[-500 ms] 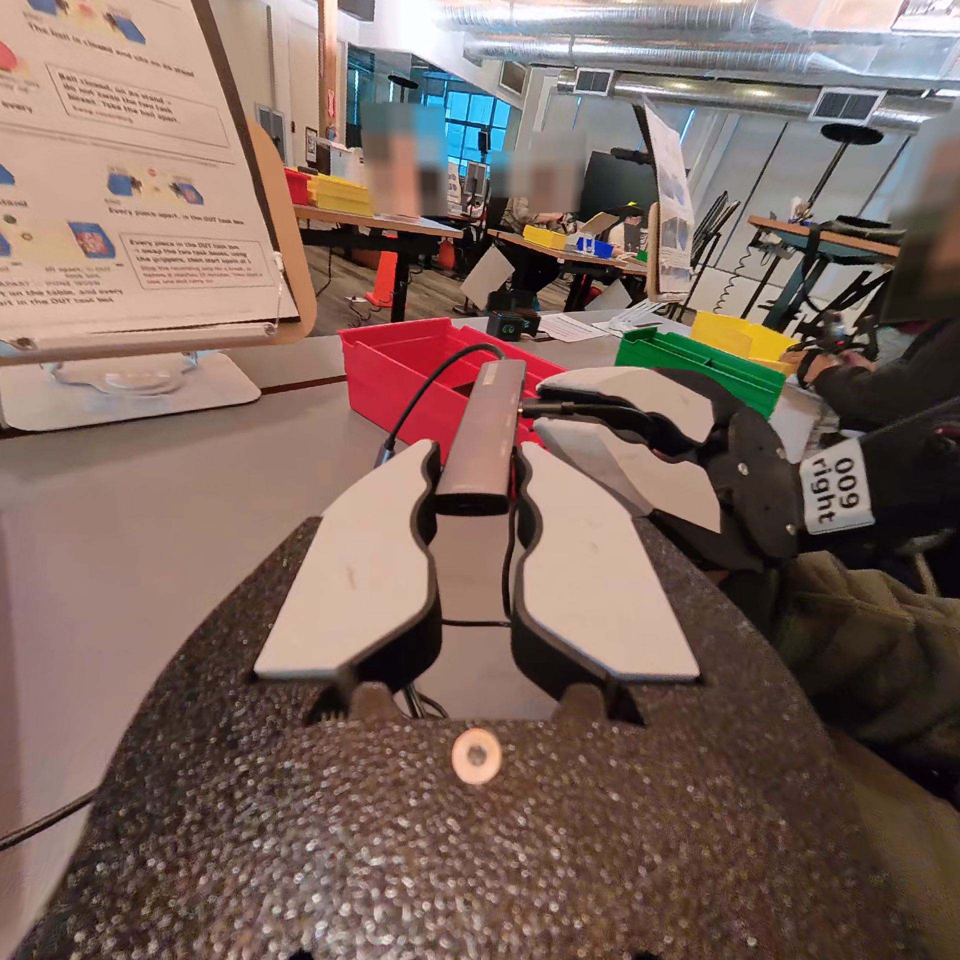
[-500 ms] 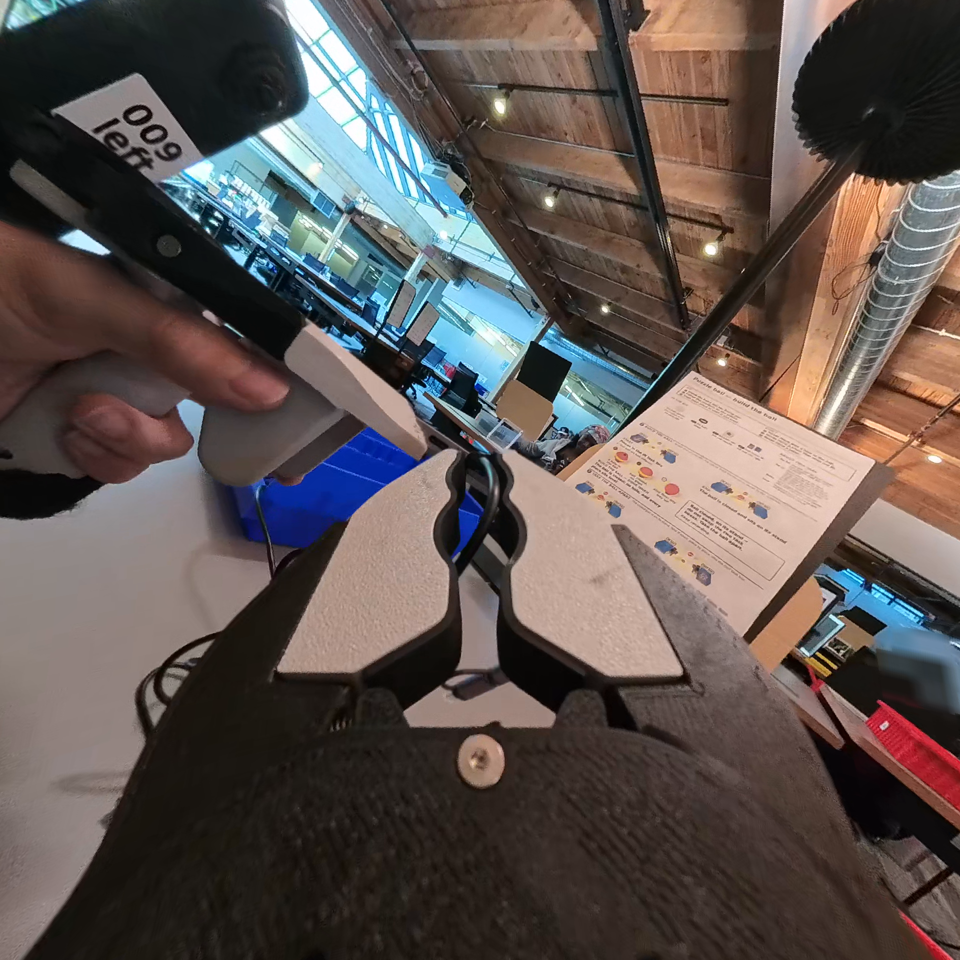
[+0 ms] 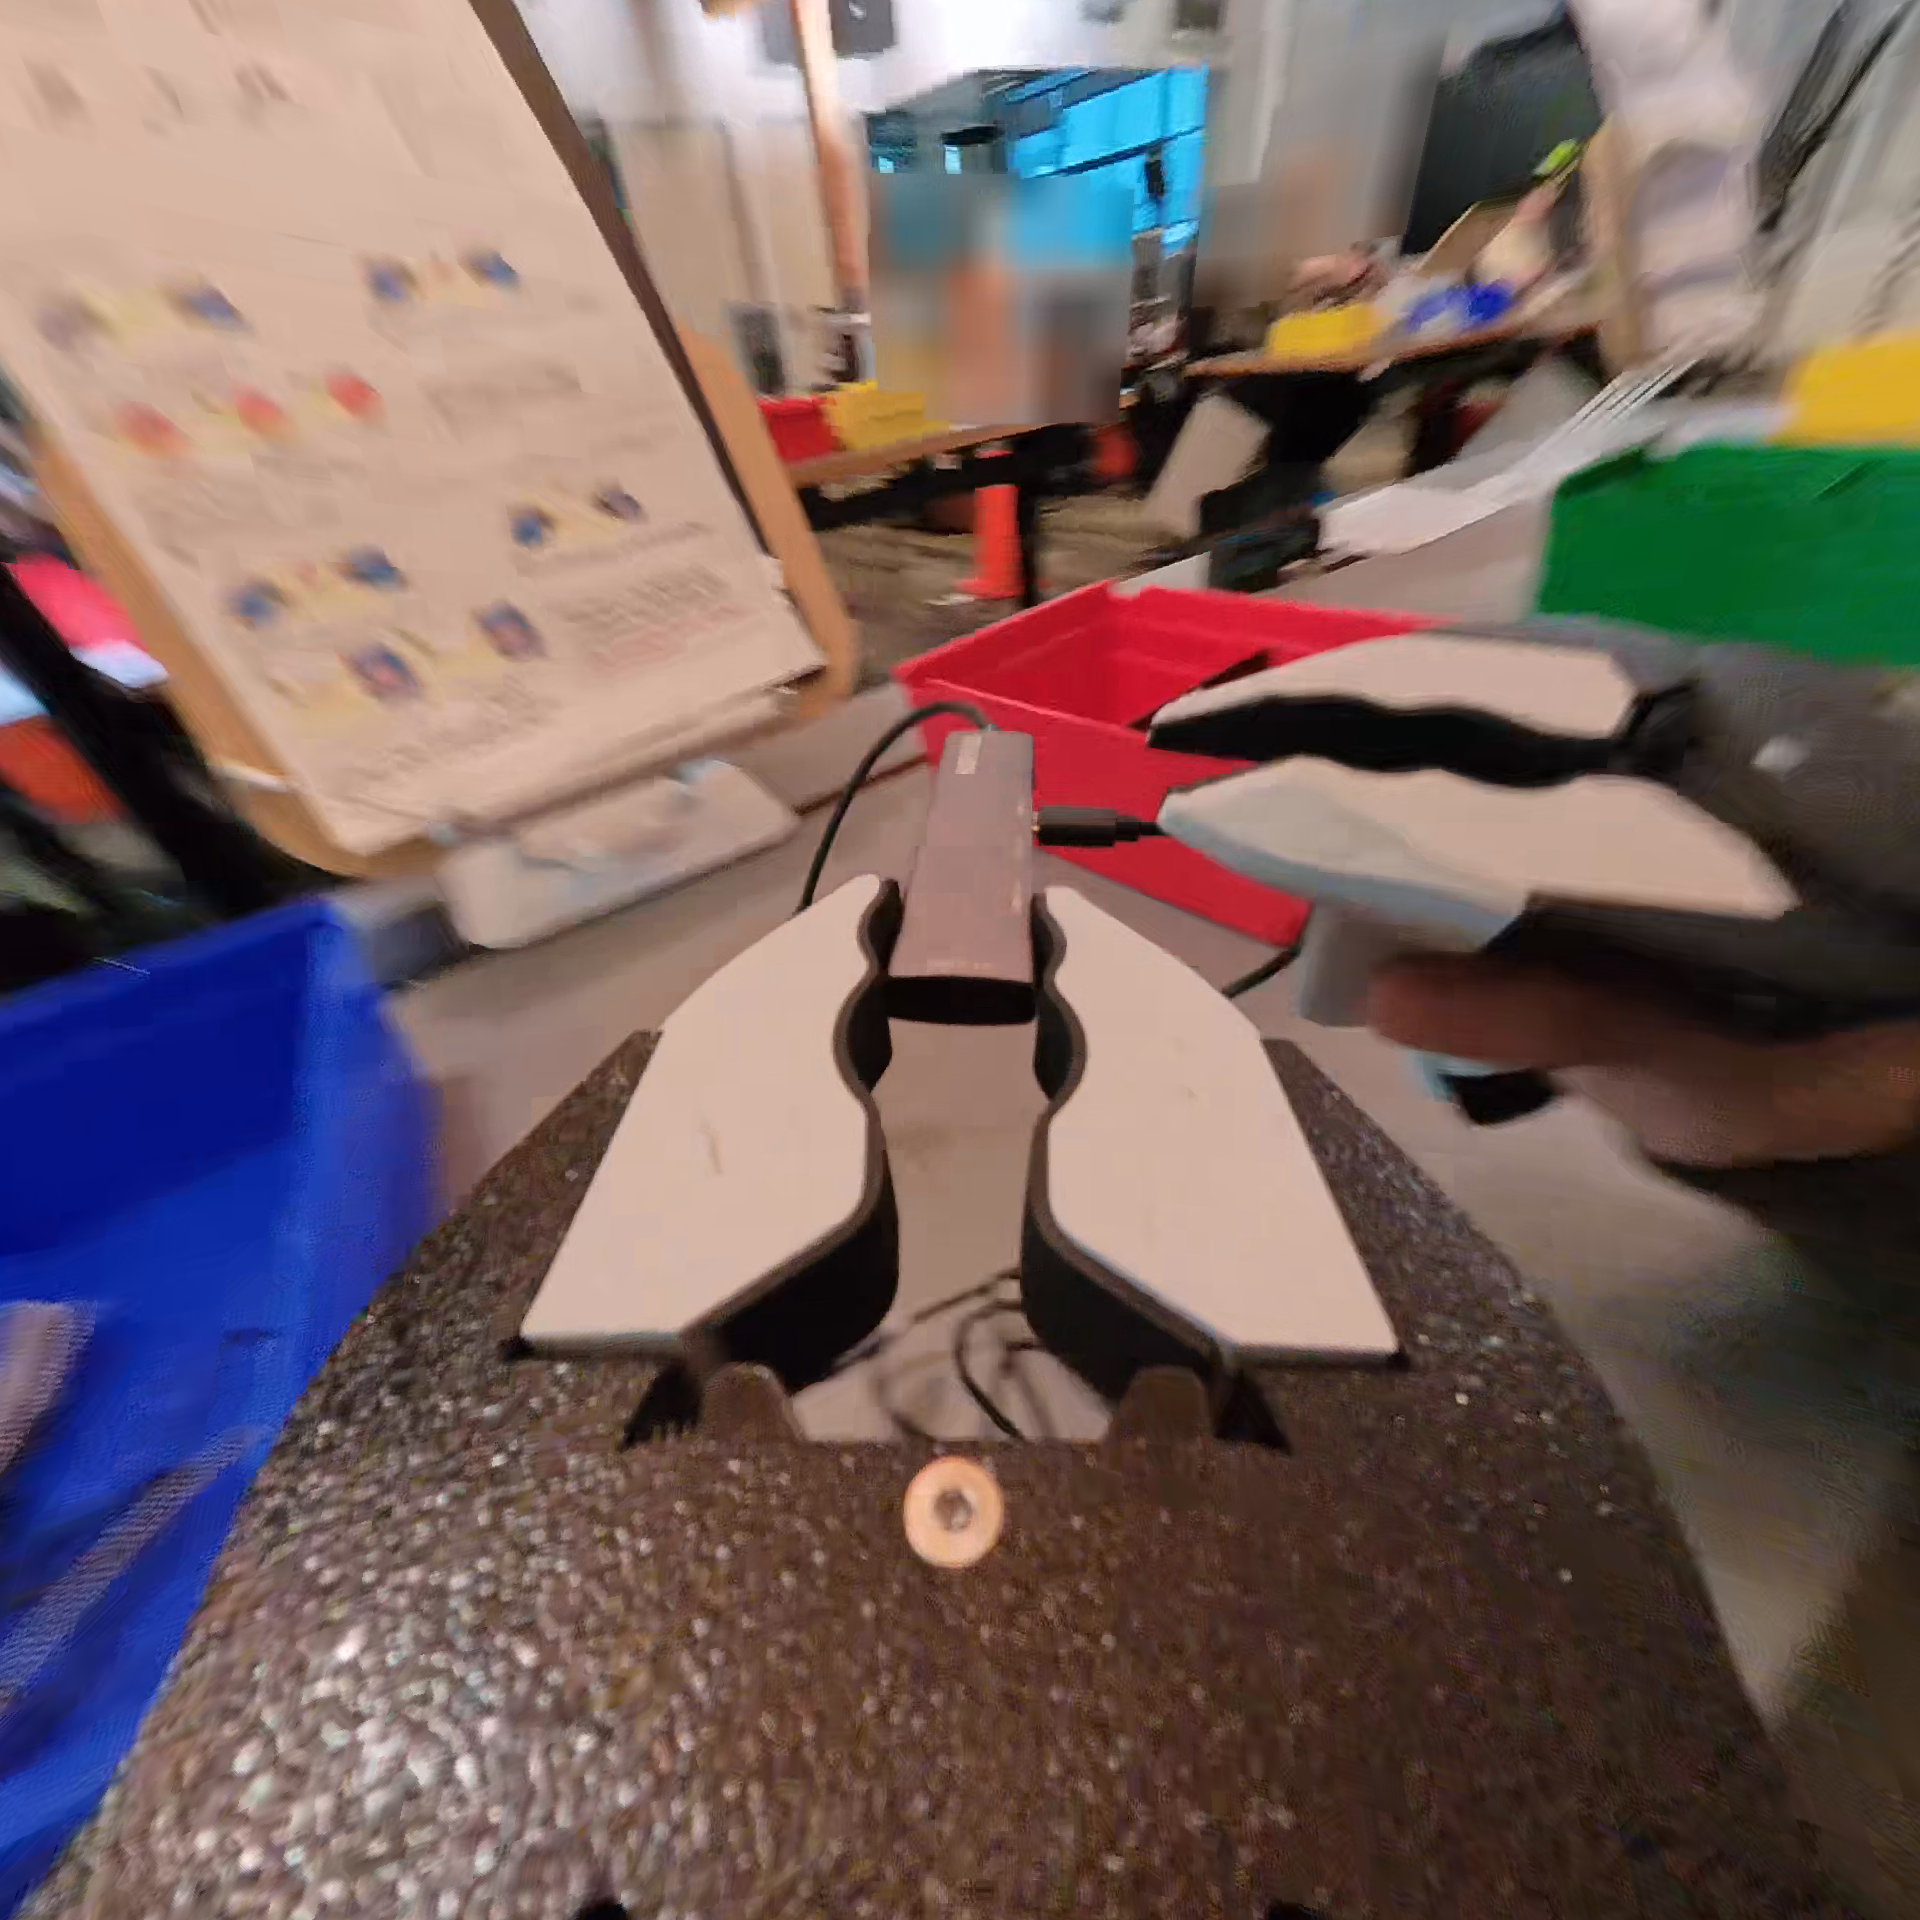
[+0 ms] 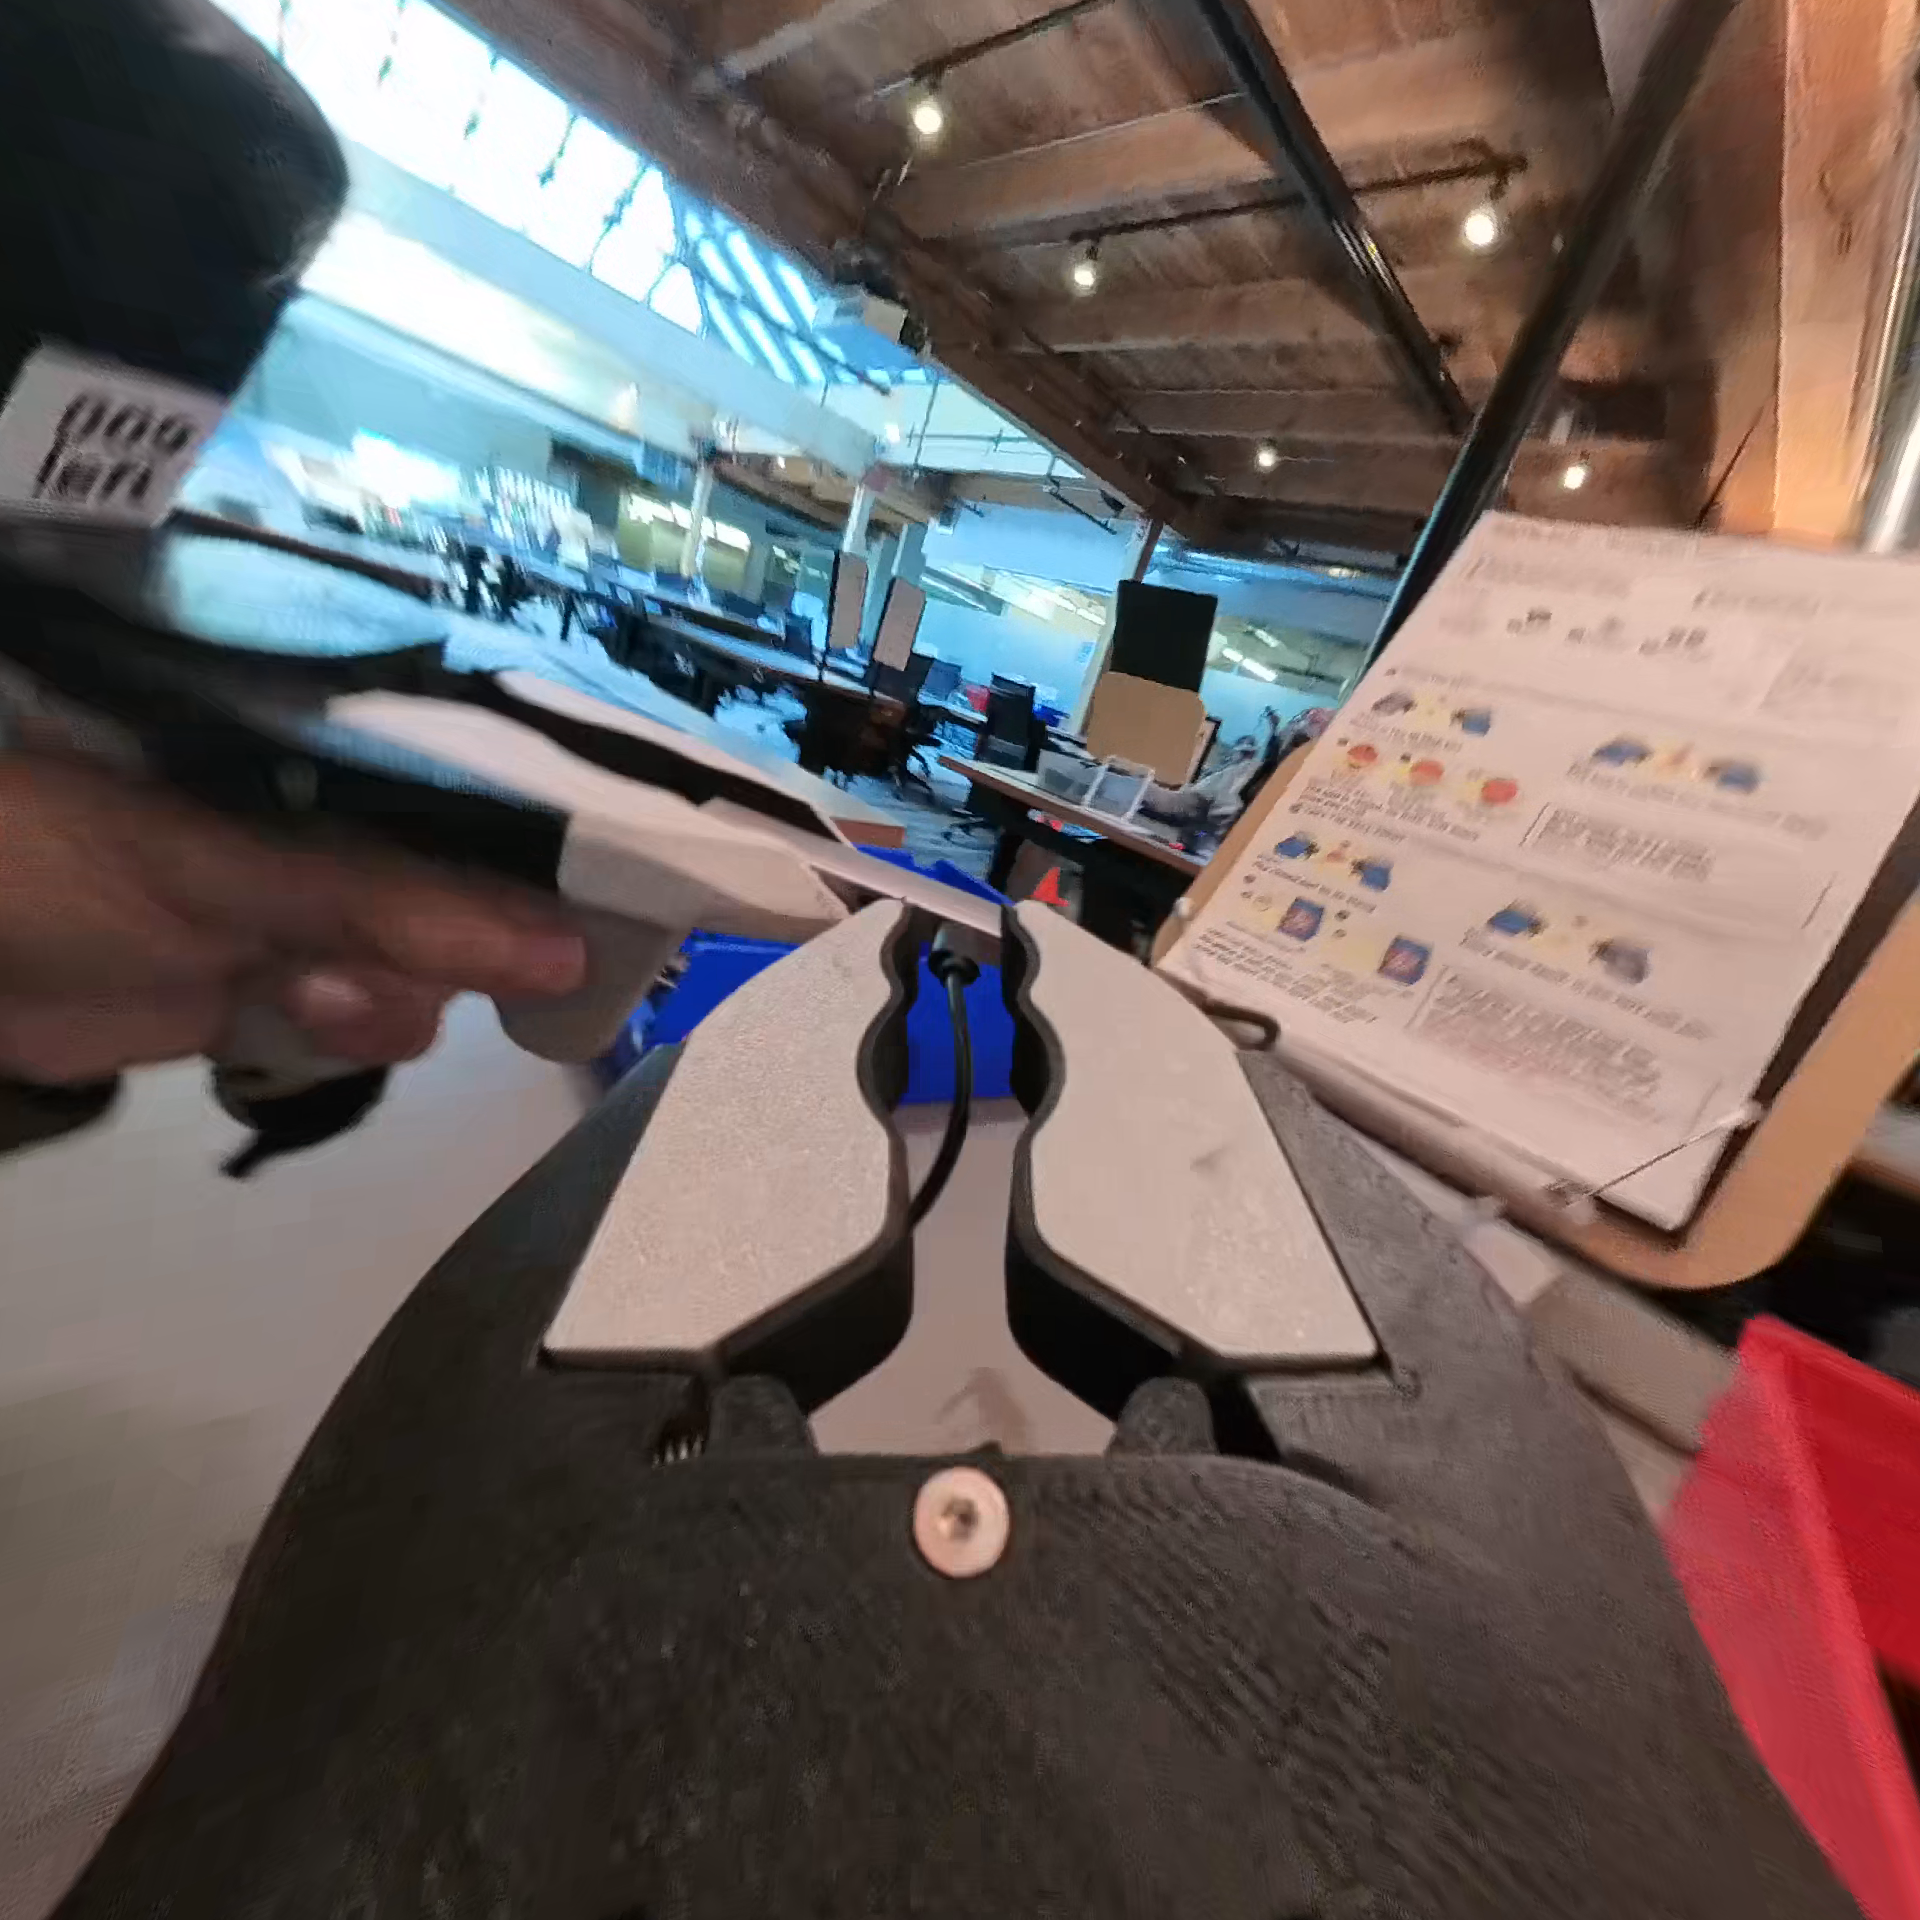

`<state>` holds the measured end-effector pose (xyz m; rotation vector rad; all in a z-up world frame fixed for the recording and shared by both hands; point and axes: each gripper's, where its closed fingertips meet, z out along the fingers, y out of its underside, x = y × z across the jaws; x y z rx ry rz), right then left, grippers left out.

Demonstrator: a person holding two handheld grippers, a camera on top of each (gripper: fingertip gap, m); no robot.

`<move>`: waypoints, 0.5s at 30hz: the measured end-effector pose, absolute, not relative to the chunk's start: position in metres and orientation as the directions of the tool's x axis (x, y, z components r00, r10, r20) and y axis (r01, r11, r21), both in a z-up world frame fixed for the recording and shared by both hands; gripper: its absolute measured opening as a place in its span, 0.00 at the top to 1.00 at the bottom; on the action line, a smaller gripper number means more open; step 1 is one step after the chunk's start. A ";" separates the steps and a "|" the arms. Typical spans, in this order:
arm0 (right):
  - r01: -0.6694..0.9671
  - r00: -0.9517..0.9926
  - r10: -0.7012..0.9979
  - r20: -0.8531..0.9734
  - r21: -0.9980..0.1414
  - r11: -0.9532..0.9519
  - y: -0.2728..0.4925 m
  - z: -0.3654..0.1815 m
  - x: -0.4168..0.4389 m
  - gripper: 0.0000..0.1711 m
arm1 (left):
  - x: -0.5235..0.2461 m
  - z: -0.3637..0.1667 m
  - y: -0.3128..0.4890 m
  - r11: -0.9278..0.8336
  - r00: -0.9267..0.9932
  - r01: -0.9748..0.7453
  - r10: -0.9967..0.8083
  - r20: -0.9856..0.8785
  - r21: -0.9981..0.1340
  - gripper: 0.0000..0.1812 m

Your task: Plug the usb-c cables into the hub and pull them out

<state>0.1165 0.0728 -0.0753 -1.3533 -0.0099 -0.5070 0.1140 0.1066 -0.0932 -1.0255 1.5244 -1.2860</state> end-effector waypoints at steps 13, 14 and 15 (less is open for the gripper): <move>-0.108 0.981 -0.115 -0.155 -0.935 0.339 0.071 -0.070 0.121 0.91 | 0.108 -0.076 0.089 0.339 -0.243 0.141 -0.899 -0.364 -0.930 0.87; -0.124 0.981 -0.097 -0.169 -0.923 0.363 0.069 -0.068 0.121 0.97 | 0.108 -0.077 0.088 0.338 -0.243 0.145 -0.899 -0.365 -0.930 0.87; -0.140 0.980 -0.082 -0.184 -0.916 0.375 0.068 -0.068 0.122 1.00 | 0.109 -0.078 0.087 0.339 -0.243 0.147 -0.898 -0.366 -0.929 0.87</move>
